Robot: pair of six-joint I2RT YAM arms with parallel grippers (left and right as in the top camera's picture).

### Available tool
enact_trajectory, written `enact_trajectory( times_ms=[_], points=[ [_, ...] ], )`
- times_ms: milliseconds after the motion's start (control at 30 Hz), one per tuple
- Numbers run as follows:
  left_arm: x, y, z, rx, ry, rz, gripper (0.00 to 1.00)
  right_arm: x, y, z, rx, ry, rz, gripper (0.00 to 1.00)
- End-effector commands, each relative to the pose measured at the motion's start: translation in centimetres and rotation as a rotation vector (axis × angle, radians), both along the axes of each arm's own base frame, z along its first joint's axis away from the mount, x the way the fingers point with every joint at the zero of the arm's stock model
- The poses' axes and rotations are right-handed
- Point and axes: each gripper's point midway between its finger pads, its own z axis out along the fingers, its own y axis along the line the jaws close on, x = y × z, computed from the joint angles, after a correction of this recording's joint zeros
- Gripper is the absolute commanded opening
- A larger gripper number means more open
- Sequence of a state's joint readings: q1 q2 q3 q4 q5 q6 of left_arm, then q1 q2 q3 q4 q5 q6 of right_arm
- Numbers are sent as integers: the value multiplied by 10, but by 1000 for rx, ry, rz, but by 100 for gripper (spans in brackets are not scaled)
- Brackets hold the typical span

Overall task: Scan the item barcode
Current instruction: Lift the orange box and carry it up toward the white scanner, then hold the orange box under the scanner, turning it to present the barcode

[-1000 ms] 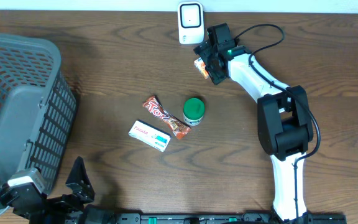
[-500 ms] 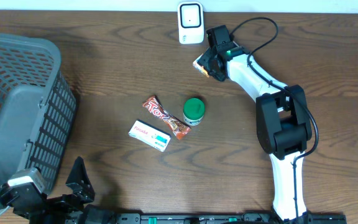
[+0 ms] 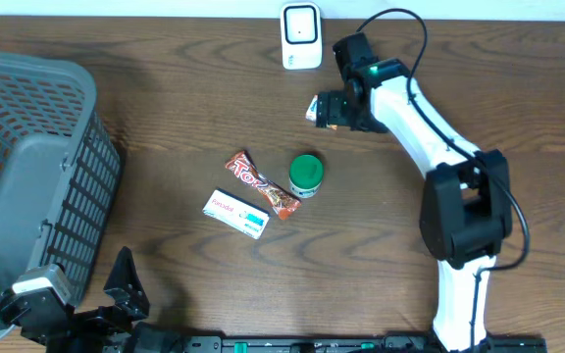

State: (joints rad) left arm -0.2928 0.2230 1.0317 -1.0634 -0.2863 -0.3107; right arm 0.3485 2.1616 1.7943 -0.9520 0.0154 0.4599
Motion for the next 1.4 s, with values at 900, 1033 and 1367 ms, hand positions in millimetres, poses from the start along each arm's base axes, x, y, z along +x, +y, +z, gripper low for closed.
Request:
enact_trajectory(
  times_ms=[900, 1033, 1367],
  points=[
    [0, -1, 0, -3, 1, -5, 97, 43, 39, 7, 125, -10, -348, 98],
    [0, -1, 0, -3, 1, -5, 97, 55, 41, -1, 119, -24, -361, 98],
    [0, -1, 0, -3, 1, -5, 98, 64, 38, -18, 82, -43, -368, 99]
  ],
)
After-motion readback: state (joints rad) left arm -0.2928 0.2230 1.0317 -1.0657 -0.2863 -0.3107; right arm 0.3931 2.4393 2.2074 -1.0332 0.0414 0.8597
